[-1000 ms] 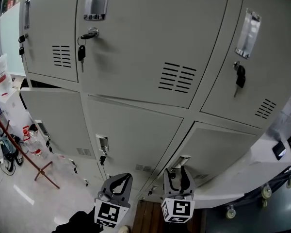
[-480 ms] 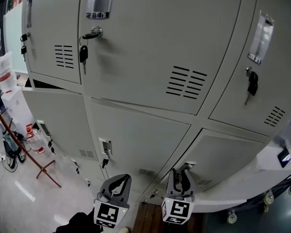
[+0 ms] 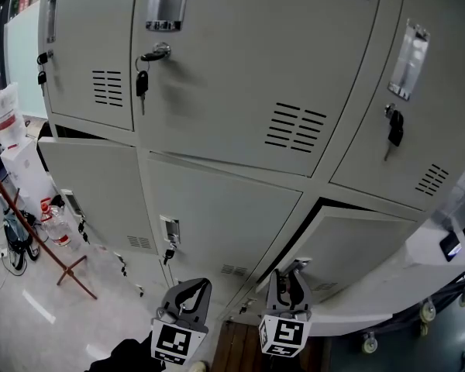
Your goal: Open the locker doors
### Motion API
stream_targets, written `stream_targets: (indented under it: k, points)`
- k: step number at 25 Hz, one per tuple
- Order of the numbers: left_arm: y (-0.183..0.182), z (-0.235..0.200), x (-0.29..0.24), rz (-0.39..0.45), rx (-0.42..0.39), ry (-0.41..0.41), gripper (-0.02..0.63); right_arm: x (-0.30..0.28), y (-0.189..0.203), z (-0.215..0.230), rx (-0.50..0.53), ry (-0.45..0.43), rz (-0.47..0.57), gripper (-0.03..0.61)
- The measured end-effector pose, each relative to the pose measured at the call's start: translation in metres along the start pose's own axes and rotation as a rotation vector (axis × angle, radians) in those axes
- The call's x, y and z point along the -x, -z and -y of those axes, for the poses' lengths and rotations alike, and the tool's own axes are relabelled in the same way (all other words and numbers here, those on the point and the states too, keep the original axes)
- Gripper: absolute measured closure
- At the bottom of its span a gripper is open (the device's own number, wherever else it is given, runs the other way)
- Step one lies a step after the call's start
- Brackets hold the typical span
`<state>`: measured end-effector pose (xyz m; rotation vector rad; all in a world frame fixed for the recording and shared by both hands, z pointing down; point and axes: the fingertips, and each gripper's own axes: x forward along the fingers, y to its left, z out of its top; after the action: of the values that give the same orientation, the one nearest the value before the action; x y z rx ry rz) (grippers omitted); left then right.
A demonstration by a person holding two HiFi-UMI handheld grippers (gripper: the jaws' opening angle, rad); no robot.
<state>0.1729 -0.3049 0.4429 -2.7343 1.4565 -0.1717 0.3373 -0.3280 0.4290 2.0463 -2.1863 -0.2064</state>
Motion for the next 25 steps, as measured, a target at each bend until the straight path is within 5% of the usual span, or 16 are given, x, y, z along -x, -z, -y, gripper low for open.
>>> stream_targets:
  k: [25]
  points:
    - [-0.009,0.049,0.053,0.03,-0.017,0.146,0.589,0.096,0.003,0.004,0.0,0.116,-0.039,0.425]
